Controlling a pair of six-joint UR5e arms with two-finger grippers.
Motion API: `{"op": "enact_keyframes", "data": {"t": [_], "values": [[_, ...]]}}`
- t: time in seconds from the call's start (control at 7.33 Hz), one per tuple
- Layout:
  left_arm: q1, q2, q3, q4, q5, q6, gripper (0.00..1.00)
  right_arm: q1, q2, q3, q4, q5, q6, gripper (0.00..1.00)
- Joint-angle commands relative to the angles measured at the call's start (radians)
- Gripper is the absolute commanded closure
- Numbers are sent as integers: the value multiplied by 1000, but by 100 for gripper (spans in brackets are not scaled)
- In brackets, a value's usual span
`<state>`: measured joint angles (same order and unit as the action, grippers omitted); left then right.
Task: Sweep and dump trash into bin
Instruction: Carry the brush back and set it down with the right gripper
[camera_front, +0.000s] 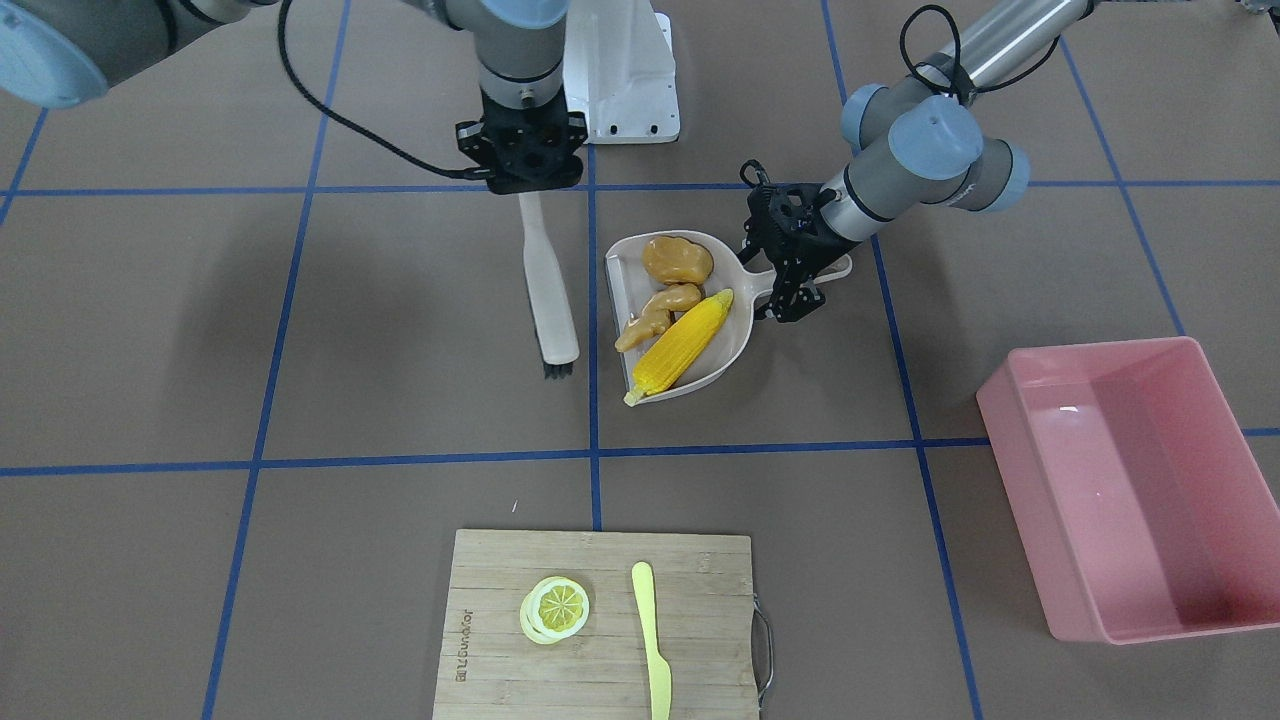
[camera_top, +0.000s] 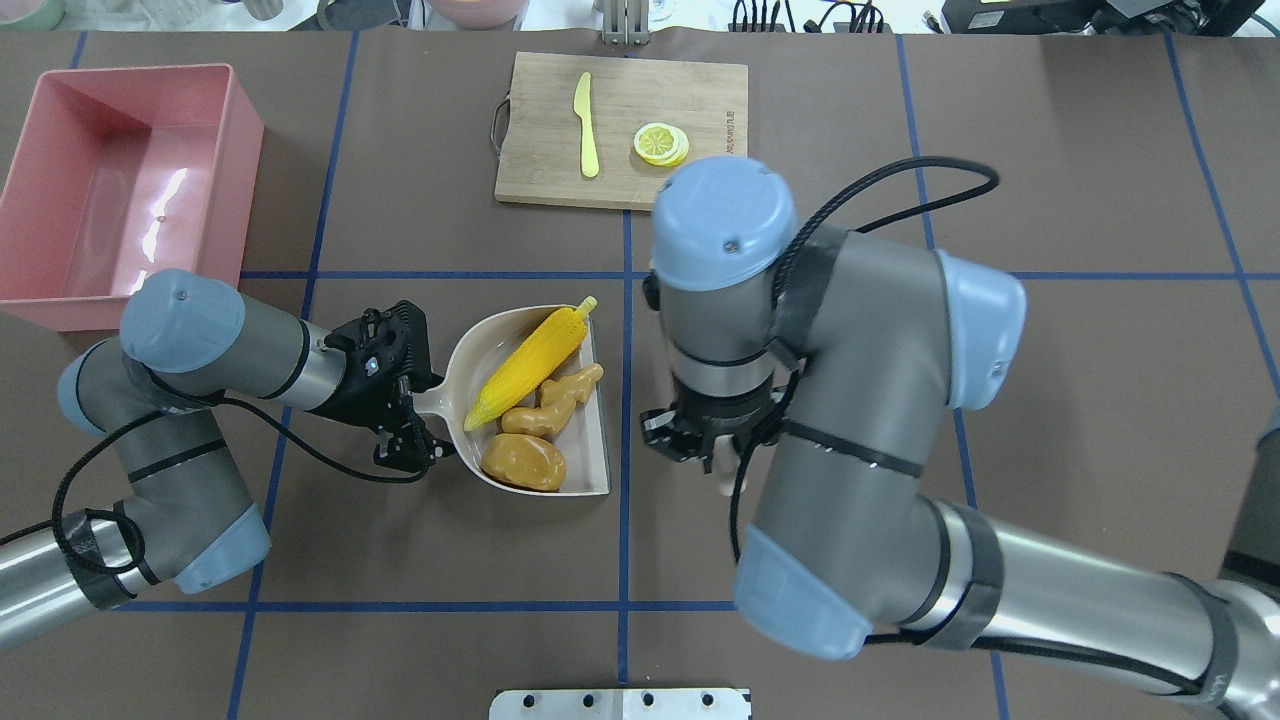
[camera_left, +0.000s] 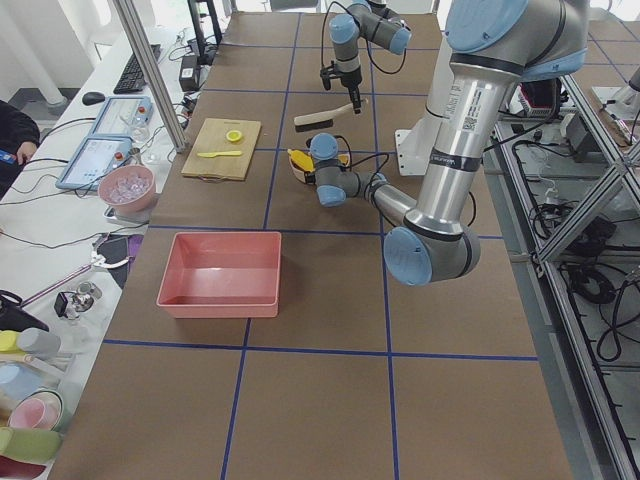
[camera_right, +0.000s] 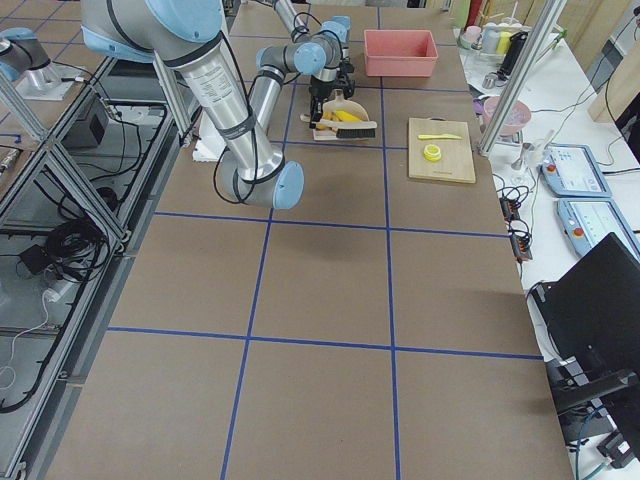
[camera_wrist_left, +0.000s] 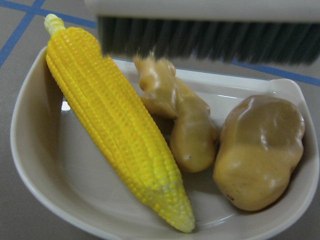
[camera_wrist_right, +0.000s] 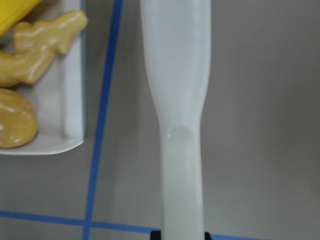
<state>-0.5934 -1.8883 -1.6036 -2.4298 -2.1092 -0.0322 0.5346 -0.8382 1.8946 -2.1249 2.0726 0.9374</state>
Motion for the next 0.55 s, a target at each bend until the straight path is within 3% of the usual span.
{"op": "enact_keyframes", "data": {"t": [0.0,0.41], "values": [[0,0,-2,-2,0,0,45,128,-173,35,78,55,-65,100],[0,2,-4,-2,6,2,55,299,-550,80,400,163,-86,100]]}}
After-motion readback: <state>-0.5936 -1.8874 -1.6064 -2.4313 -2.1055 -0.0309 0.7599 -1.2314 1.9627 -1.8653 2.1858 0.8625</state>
